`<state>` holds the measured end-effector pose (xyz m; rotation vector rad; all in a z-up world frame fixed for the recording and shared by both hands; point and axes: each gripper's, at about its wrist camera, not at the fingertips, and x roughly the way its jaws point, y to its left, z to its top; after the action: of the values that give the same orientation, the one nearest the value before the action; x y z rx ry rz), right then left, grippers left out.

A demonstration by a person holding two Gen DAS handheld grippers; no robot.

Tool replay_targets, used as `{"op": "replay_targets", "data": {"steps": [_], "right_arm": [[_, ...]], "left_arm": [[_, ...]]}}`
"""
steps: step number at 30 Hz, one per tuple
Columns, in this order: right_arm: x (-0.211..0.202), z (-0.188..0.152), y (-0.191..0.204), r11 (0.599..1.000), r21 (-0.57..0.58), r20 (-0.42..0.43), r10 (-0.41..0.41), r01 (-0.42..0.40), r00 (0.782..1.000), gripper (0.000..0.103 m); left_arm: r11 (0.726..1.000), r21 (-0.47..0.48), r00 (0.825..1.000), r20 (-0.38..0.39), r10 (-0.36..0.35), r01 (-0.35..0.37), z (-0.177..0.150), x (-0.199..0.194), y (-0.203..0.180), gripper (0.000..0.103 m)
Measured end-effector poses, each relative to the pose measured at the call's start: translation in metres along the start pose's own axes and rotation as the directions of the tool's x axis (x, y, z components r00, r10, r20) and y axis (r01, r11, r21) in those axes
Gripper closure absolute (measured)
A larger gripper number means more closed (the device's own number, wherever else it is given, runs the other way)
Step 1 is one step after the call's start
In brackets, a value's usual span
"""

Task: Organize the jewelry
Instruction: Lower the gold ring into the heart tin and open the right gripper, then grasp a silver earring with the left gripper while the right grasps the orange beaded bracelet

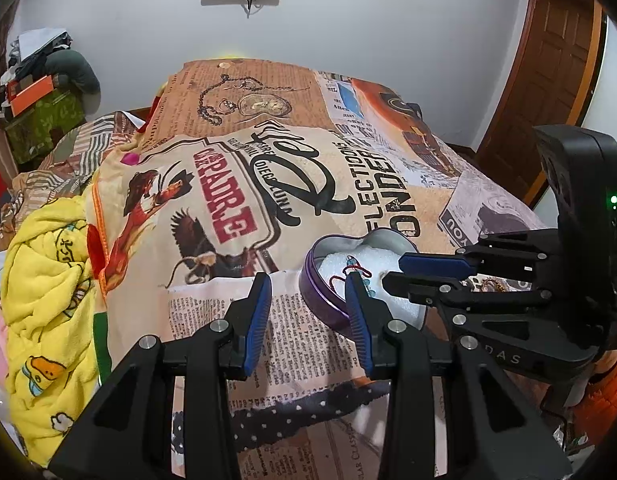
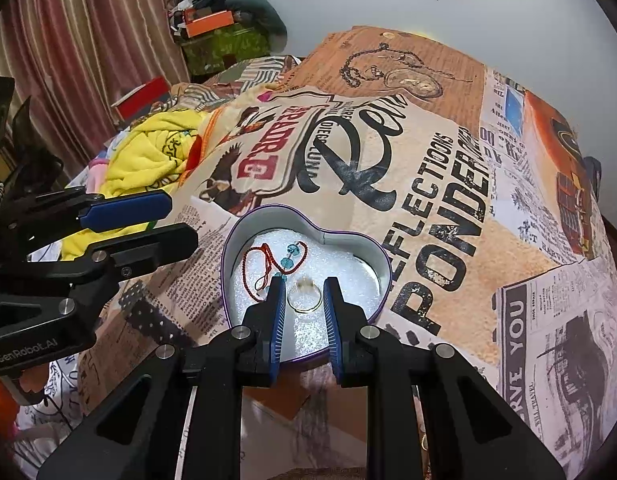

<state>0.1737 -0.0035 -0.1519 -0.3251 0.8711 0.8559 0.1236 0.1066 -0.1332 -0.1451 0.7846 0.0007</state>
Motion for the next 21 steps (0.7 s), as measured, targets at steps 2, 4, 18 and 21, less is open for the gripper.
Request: {"op": "replay_targets", "data": {"steps": [2,4,18,21], "right_arm": [[-0.003,-0.001,0.0,1.0,0.001,0.007,-0.002,0.002,1.0,0.08],[-0.008,-0.002,0.001,1.0,-0.006,0.023,-0.019,0.019,1.0,0.077],[-0.084,-0.037,-0.048,0.982,0.148,0.134,-0.139,0.119,0.981,0.077],[-0.099,-0.05,-0.066,0.967,0.202,0.136,-0.182,0.152,0.974,0.077]], "left_arm": [[1.0,0.0,1.0,0.002,0.0,0.0,-0.001,-0.001,0.0,0.066],[1.0,0.0,1.0,0.001,0.0,0.0,-0.001,-0.002,-0.001,0.066],[0.991,0.117,0.998,-0.029,-0.061,0.064,-0.002,-0.004,-0.063,0.066],[0.985,0.141,0.994,-0.053,-0.095,0.102,-0.004,0.003,-0.083,0.066]]}}
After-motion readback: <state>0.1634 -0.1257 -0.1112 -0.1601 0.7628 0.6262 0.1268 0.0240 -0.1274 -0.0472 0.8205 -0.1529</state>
